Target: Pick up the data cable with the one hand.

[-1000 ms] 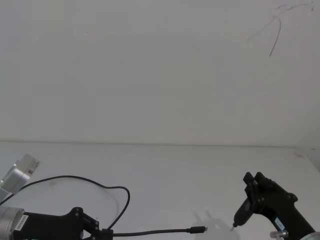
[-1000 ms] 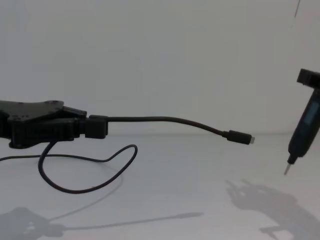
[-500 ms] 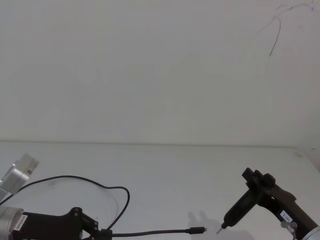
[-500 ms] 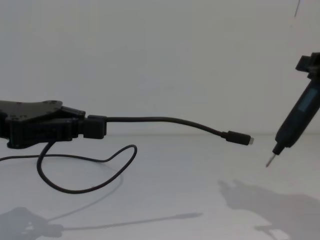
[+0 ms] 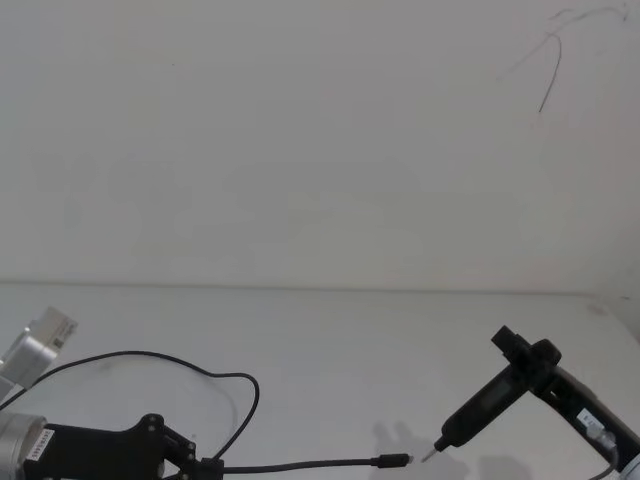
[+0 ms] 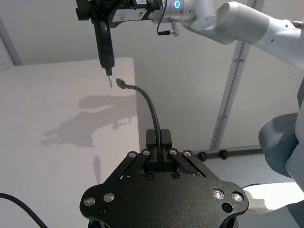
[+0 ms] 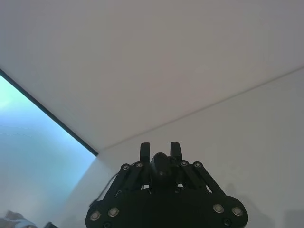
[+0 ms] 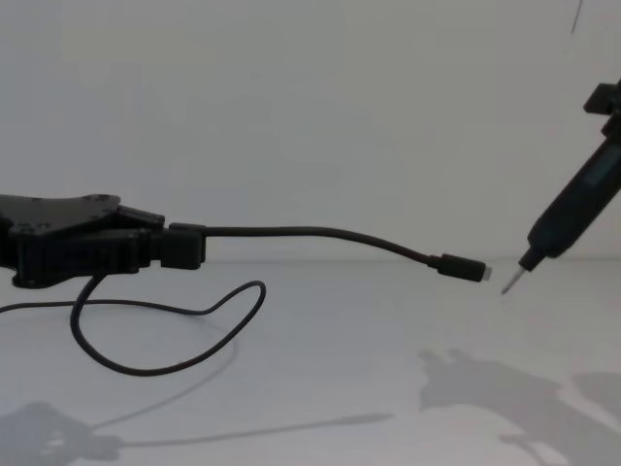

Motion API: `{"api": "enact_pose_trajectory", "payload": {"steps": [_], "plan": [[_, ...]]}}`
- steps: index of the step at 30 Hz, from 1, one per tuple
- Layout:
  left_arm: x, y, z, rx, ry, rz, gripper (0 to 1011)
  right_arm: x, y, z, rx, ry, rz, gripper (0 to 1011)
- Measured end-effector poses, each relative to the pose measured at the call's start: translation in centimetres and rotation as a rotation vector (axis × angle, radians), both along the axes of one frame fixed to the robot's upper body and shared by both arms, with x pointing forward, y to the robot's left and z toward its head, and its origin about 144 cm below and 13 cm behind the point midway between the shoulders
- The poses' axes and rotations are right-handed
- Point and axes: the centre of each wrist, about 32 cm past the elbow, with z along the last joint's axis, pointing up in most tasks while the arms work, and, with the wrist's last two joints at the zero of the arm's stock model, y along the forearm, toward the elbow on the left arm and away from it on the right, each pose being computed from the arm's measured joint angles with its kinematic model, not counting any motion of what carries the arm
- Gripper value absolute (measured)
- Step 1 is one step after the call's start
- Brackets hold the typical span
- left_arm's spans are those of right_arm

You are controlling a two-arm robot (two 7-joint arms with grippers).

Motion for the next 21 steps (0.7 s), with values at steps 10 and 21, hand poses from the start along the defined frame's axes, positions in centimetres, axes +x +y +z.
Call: {"api": "enact_pose_trajectory", "payload": {"steps": [10, 21], "plan": [[0.00, 0.01, 0.00, 0.000, 0.000, 0.000, 48, -0.11, -0.47, 0.69, 0.060, 0.008, 0.023, 251], [0.00, 0.00, 0.00, 0.000, 0.000, 0.000, 48, -0.38, -0.53, 0.72, 0.078, 0.008, 0.055, 251]]}}
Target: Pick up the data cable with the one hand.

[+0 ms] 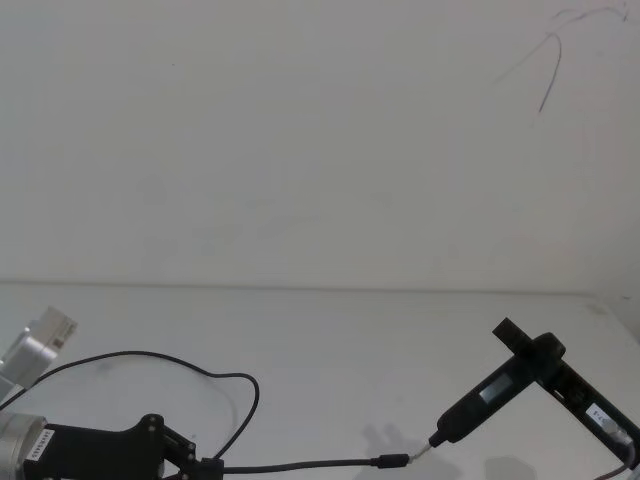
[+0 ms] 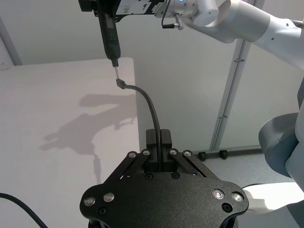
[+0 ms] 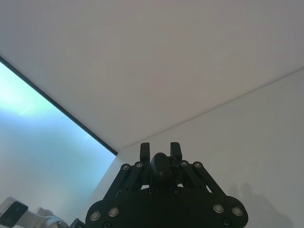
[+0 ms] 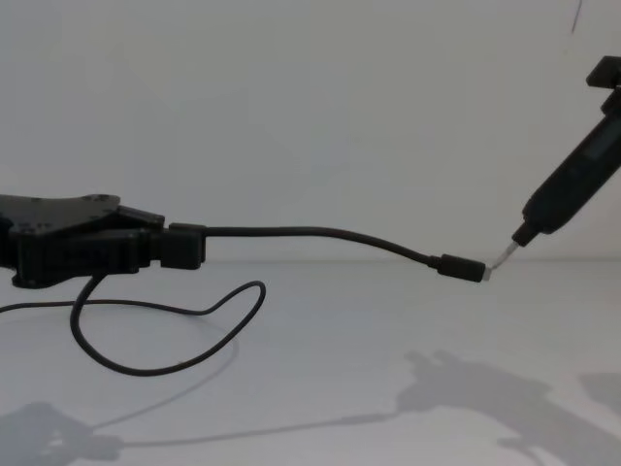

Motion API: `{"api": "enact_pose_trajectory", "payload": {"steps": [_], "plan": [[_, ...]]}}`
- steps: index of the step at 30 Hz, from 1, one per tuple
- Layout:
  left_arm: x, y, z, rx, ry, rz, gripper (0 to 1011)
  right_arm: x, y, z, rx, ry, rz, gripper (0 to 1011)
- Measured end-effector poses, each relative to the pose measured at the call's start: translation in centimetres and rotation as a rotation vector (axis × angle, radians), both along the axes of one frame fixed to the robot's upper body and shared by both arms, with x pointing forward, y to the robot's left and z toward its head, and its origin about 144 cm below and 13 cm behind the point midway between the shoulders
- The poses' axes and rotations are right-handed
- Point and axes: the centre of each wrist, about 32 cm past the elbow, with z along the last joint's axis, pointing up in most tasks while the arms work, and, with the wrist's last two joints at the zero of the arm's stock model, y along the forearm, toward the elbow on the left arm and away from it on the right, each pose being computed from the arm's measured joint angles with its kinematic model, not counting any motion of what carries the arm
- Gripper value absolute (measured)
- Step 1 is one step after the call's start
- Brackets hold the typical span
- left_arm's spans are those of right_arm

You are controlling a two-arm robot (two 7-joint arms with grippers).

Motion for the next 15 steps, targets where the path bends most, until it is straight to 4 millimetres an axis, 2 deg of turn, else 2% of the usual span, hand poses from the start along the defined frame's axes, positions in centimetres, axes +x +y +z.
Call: {"api": "enact_pose_trajectory", "payload": {"steps": [15], "plan": [[0.00, 0.00, 0.00, 0.000, 0.000, 0.000, 48, -0.23, -0.08, -0.30, 0.008, -0.015, 0.016, 251]]}}
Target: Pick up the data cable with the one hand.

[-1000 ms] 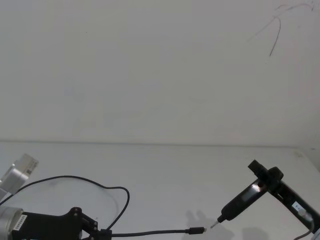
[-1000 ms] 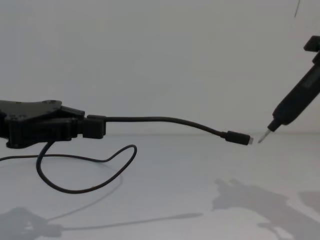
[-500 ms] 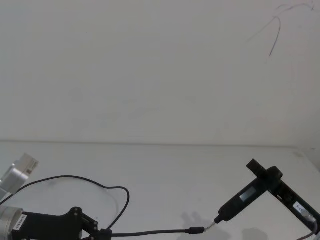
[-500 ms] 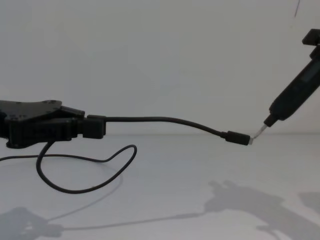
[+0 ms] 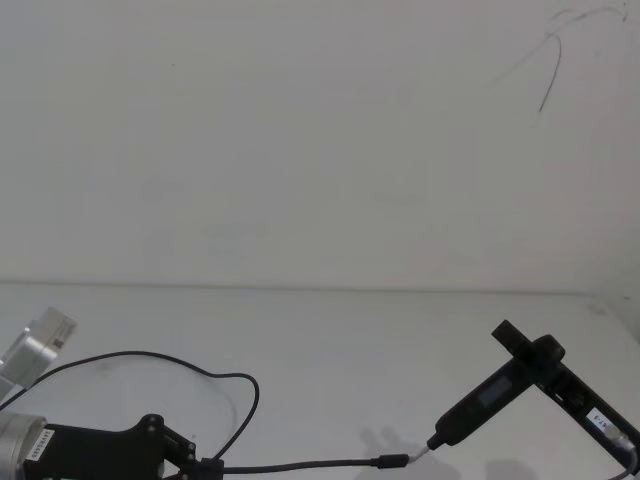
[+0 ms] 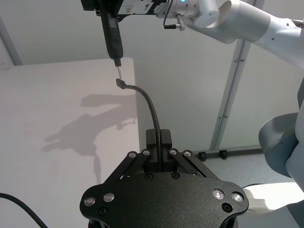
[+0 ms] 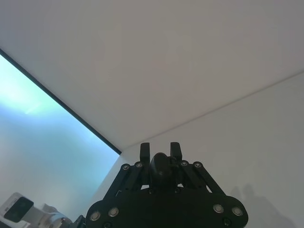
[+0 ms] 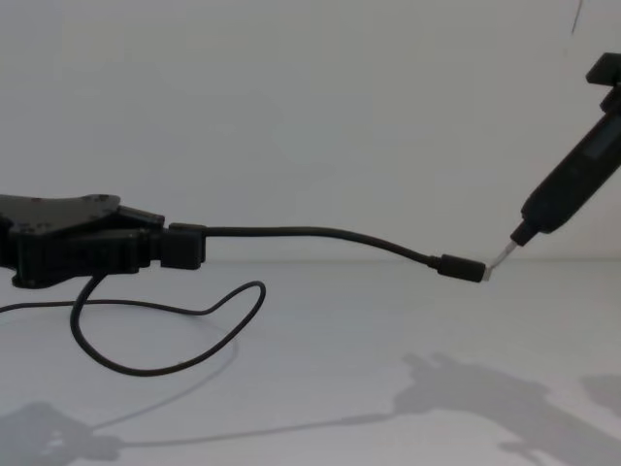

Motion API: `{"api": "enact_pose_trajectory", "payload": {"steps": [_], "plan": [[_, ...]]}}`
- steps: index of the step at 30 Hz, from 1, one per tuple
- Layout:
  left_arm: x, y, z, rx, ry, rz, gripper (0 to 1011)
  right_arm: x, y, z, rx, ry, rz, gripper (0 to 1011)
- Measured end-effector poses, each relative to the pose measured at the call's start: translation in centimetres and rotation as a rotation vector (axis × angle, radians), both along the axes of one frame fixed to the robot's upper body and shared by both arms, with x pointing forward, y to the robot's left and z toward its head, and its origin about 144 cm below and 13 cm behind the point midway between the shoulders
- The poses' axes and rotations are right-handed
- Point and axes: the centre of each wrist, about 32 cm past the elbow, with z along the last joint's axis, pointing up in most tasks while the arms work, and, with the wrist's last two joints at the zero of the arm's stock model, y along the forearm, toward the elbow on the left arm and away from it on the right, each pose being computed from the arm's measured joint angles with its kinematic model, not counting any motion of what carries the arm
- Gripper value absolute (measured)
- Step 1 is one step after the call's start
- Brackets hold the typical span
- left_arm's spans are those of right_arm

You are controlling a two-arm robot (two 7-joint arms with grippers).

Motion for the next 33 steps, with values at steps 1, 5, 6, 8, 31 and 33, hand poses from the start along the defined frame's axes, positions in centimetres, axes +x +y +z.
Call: {"api": "enact_pose_trajectory", "payload": {"steps": [1, 5, 6, 8, 31, 33], "plan": [[0.0, 0.0, 0.0, 0.000, 0.000, 0.000, 48, 0.0, 0.0, 0.0, 0.000, -0.001, 0.000, 251], [0.0, 0.0, 0.0, 0.000, 0.000, 0.000, 48, 0.1, 0.0, -0.1, -0.001, -0.006, -0.003, 251], [0.0, 0.0, 0.0, 0.000, 0.000, 0.000, 48, 0.1, 0.0, -0.2, -0.004, -0.008, -0.005, 251], [0.0, 0.0, 0.0, 0.000, 0.000, 0.000, 48, 0.1, 0.0, -0.2, -0.007, -0.011, -0.008, 251], [0.0, 0.0, 0.0, 0.000, 0.000, 0.000, 48, 0.8, 0.1, -1.0, -0.022, -0.028, -0.028, 251], [0.0, 0.0, 0.0, 0.000, 0.000, 0.000, 48, 0.8, 0.1, -1.0, -0.019, -0.027, -0.027, 251]]}}
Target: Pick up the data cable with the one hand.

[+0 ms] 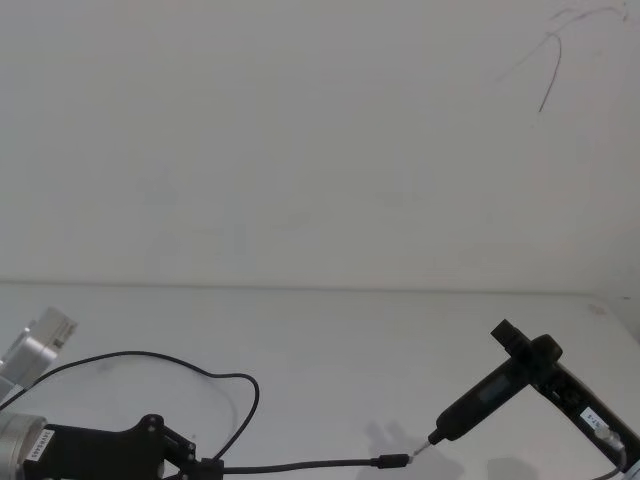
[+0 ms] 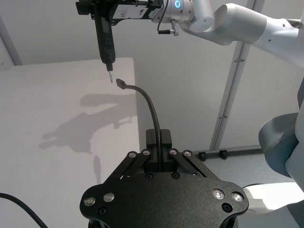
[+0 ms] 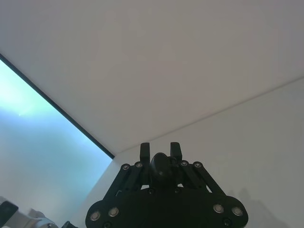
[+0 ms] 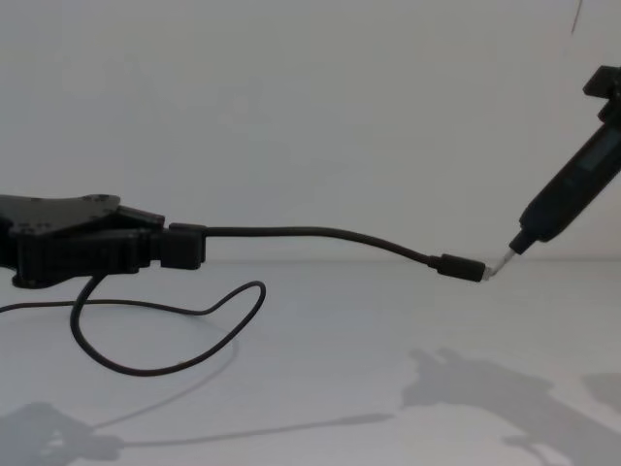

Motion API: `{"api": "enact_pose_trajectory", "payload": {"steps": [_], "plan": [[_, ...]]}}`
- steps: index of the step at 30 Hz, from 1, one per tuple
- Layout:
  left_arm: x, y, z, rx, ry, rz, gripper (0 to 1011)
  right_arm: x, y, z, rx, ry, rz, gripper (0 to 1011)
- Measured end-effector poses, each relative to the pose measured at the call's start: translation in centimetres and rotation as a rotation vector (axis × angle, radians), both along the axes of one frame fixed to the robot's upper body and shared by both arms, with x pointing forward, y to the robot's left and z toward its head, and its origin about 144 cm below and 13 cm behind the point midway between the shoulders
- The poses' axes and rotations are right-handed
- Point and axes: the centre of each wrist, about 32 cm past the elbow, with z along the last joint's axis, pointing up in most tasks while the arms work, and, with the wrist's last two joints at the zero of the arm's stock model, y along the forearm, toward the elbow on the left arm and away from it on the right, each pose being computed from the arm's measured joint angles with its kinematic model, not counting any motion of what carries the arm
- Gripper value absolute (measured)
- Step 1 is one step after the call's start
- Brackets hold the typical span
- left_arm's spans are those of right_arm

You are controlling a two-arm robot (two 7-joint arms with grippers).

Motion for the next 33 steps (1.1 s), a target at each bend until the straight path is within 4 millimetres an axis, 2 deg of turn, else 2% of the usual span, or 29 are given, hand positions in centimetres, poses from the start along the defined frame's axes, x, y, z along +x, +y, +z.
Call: {"api": "enact_pose_trajectory", "payload": {"steps": [33], "plan": [[0.00, 0.00, 0.00, 0.000, 0.000, 0.000, 48, 0.27, -0.71, 0.40, 0.025, 0.030, 0.057, 251]]}}
